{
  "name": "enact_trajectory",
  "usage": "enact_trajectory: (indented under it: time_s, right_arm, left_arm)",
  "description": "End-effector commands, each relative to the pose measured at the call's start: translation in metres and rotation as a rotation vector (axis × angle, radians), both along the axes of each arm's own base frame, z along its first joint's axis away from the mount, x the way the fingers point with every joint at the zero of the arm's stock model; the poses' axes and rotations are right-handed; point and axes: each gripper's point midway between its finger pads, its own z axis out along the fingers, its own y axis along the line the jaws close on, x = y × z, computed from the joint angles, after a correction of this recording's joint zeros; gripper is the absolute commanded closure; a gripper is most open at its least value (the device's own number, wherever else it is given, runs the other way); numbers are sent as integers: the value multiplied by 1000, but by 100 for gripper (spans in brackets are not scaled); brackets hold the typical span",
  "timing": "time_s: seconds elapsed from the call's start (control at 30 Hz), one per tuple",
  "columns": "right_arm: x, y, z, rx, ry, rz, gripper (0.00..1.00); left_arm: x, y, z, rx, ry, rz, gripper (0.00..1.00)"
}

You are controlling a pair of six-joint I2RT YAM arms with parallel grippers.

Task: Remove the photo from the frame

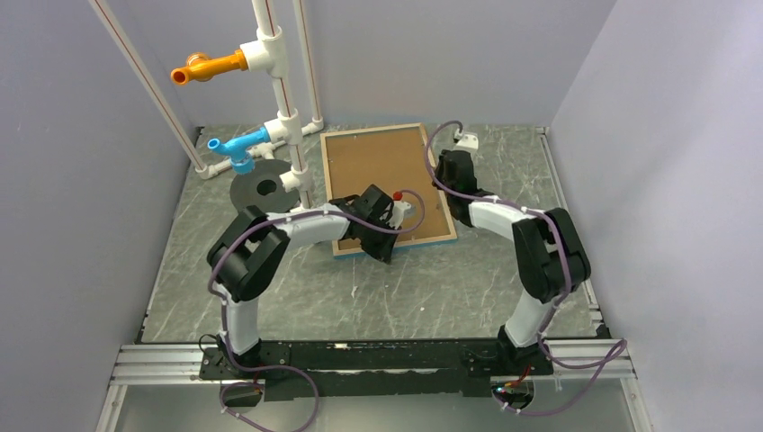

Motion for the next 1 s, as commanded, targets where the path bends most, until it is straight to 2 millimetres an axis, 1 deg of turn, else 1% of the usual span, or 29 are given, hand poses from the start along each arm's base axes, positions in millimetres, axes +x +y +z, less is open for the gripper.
enact_trajectory:
  time_s: [0.0,0.07,0.1,0.17,0.23,0.3,0.37,0.43,0.47,0.6,0.7,0.73,0.83,0.93,0.97]
  right_arm:
    - [-44,-11,-7,31,77,-15,100]
    - [-58,-10,2,63,80,-4,100]
    - [-65,-11,4,66,85,-7,100]
    - [-77,-15,14,75,73,-8,100]
    - [-87,-20,26,76,62,-15,100]
    - [-95,-26,40,69,53,-29,100]
    - [-102,-33,55,51,33,-40,100]
    - [-107,-37,74,42,-10,-33,100]
    - [-109,-40,80,37,-21,-37,100]
    - [-114,-44,97,41,-45,-36,100]
    - [-116,-39,106,70,-69,-7,100]
    - [-117,-37,108,79,-75,2,100]
    - [-117,-31,110,95,-84,30,100]
    - [-116,-25,102,98,-65,59,100]
    - [-113,-23,105,106,-80,67,100]
  left_arm:
    - [-6,-13,62,-142,-100,10,82]
    - [-1,-18,74,-181,-109,48,70]
    - [4,-21,80,-199,-117,72,66]
    - [19,-29,89,-220,-148,114,63]
    - [40,-35,92,-218,-182,172,61]
    - [58,-44,87,-232,-182,206,58]
    - [67,-56,75,-242,-131,224,56]
    - [73,-68,64,-261,-102,237,55]
    - [76,-70,60,-264,-96,251,55]
    - [82,-77,41,-262,-77,272,52]
    - [73,-78,31,-250,-37,270,52]
    - [68,-80,31,-256,-33,266,53]
    - [43,-84,30,-253,-28,247,54]
    - [19,-81,25,-259,0,255,56]
    - [11,-78,21,-259,11,260,56]
